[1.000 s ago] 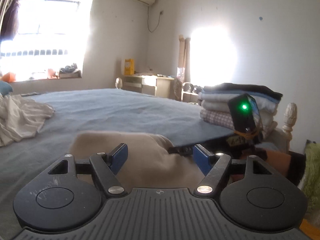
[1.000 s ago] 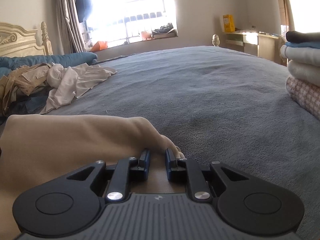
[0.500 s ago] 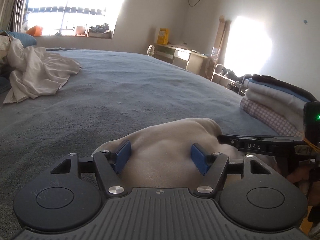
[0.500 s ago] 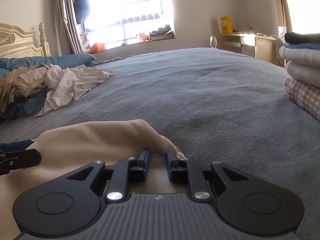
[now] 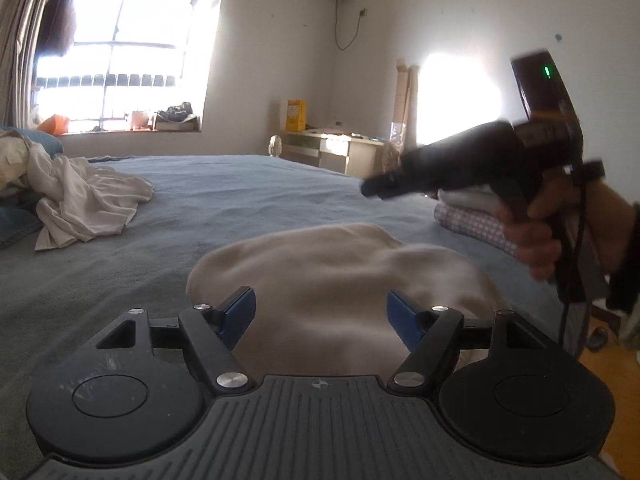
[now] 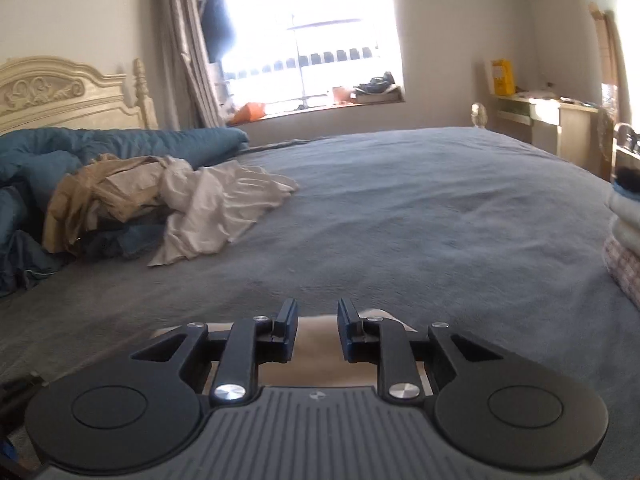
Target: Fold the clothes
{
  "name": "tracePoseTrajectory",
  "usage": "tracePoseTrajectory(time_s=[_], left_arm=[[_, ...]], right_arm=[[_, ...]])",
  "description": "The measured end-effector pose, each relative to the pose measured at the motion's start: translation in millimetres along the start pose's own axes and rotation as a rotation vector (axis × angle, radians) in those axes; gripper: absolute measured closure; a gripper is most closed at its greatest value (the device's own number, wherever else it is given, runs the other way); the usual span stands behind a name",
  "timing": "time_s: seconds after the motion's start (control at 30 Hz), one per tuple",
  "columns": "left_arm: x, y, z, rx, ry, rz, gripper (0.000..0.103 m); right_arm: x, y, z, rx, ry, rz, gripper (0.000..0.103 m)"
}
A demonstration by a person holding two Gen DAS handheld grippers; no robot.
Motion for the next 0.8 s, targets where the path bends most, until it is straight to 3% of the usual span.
tracePoseTrajectory(time_s=[0.1, 0.17, 0.2, 0.33, 0.47, 0.63, 0.8], left_arm=[[17, -5, -4, 0.011, 0.033, 0.036, 0.03], [24, -7, 0, 0.016, 0.084, 0.046, 0.03], [25, -10, 4, 0.026, 0.118, 0.057, 0.03], [25, -10, 8, 0.066, 0.159, 0.057, 0.03], [27, -9, 9, 0.079, 0.169, 0.052, 0.03], [30, -11, 11, 0.063, 0.182, 0.065, 0.03], [25, -5, 15, 0.069, 0.17, 0.055, 0.03]], right_arm=[[0, -29, 46, -0.079, 0.093, 0.101, 0.082], [34, -71, 44, -0.039, 0.118, 0.245, 0.085], [50, -84, 41, -0.029, 0.13, 0.251, 0.086], [31, -79, 45, 0.005, 0.101, 0.336, 0.086], [2, -64, 75, -0.045, 0.162, 0.317, 0.084], [48, -105, 98, -0.104, 0.276, 0.408, 0.089], [22, -82, 91, -0.12, 0.162, 0.386, 0.089]])
Point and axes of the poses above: each gripper's, at about its wrist camera, not at the fingertips, and y roughly against the way its jaws point, z to its left, x to its underside, the point moved 7 cm from there along -y, roughly the way its jaws point, and after that the axes turned 2 degrees about z, right-handed, at the moved point
